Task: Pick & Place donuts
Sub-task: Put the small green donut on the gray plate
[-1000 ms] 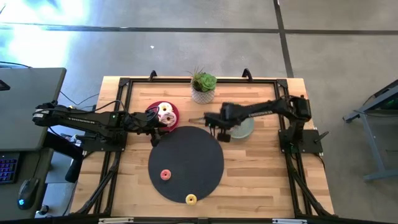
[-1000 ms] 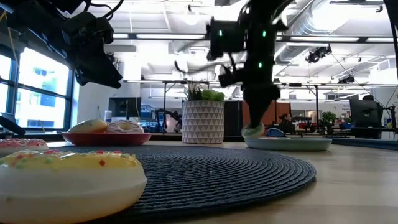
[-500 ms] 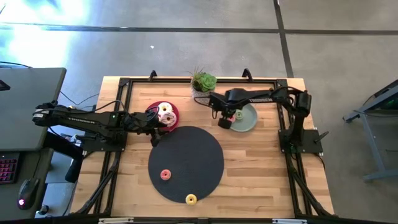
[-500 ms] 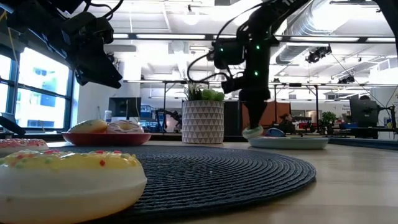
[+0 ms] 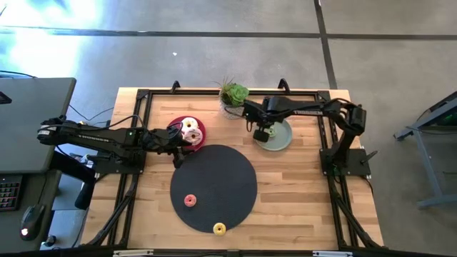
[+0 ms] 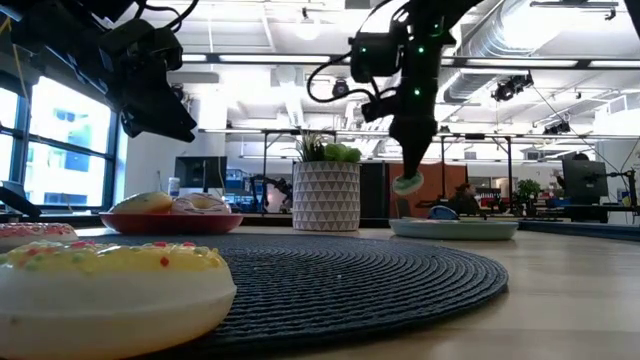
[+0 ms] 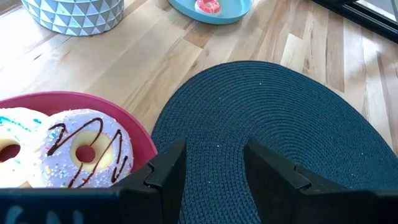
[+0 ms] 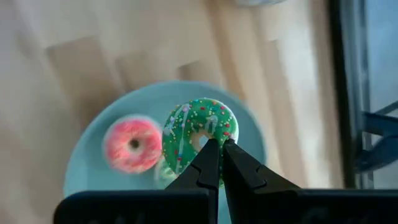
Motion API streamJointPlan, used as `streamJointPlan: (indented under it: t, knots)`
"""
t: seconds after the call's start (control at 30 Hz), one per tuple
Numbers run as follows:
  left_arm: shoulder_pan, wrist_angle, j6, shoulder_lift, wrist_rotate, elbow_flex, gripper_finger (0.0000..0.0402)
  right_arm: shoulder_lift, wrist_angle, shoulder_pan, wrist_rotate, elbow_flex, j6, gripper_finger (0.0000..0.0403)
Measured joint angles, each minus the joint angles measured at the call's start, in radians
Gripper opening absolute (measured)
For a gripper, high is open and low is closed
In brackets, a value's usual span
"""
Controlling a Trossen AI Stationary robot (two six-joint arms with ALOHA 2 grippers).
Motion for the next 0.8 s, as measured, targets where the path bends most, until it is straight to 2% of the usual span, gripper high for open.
streamJointPlan:
  t: [0.17,0.37,0.63,0.8]
  knots:
    - [0.0,0.0,0.0,0.0,0.0,0.0,0.0154,0.008,0.027,-0.07,-0.058,-0.009,0.023,0.0001]
    - [0.0,-0.001,0.006,0.0,-0.015,0.0,0.0154,0.008,0.129,-0.1,-0.136,-0.101,0.026,0.0001]
    - [0.0,-0.001,0.009,0.0,-0.021,0.0,0.0154,0.008,0.336,-0.103,-0.15,-0.246,0.019,0.0001]
    - [0.0,0.0,0.006,0.0,-0.036,0.0,0.0154,0.008,0.414,-0.103,-0.143,-0.284,0.02,0.001]
